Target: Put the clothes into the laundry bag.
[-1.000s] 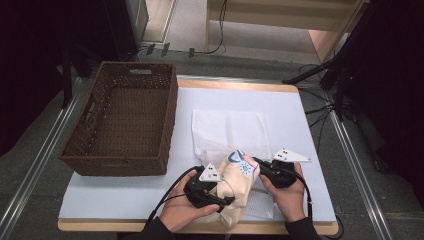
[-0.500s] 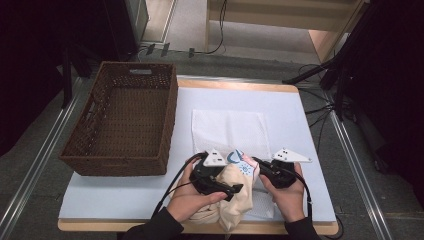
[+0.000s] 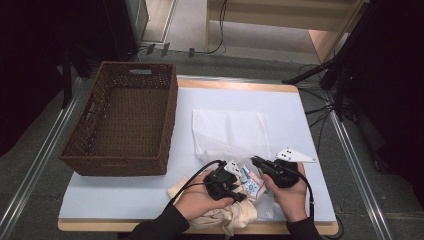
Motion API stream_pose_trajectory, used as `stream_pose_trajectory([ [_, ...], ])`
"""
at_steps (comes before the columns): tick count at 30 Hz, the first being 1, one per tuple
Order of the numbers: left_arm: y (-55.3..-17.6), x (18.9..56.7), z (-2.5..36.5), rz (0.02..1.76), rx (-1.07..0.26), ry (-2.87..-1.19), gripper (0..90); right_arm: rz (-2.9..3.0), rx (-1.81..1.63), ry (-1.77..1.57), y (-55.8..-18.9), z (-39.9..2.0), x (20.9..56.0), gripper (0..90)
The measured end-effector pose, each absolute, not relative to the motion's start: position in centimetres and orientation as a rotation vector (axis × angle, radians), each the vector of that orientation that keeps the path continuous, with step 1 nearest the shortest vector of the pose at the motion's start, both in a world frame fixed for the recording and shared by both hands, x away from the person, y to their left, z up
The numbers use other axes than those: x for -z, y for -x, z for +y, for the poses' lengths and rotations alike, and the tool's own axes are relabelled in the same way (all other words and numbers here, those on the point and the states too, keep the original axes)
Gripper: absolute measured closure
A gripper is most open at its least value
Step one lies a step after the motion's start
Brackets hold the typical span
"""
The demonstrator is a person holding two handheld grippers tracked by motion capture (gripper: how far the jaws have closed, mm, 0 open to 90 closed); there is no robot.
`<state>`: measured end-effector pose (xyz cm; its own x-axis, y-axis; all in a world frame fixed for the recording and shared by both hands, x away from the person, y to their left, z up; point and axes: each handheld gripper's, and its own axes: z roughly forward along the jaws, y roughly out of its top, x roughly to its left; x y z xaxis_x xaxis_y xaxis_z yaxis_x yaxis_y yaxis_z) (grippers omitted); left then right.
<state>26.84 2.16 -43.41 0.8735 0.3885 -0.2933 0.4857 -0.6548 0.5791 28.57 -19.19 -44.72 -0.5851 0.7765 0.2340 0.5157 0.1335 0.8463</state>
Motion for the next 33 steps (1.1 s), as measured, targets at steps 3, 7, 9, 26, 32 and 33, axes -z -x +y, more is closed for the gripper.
stream_pose_trajectory([
  [3,-27.3,43.4,2.4,0.707,0.185,-2.331,67.6,2.134,-1.451,-1.242,-28.3,-19.0,44.3,89.1],
  [7,-27.8,42.9,3.4,0.820,0.107,-2.270,68.5,2.138,-1.456,-1.219,-28.0,-18.9,44.0,89.1],
  [9,-28.1,42.7,3.9,0.902,0.064,-2.232,68.7,2.135,-1.460,-1.213,-27.9,-18.9,43.9,89.1],
  [26,-27.7,42.5,4.0,0.894,0.004,-2.226,35.2,2.141,-1.464,-1.191,-27.4,-18.8,43.8,89.2],
  [32,-28.3,43.8,3.4,0.925,-0.006,-2.252,61.4,2.160,-1.472,-1.164,-26.9,-18.1,43.6,89.1],
  [33,-28.3,43.2,3.7,0.942,-0.028,-2.198,67.0,2.157,-1.474,-1.160,-26.9,-18.1,43.5,89.1],
])
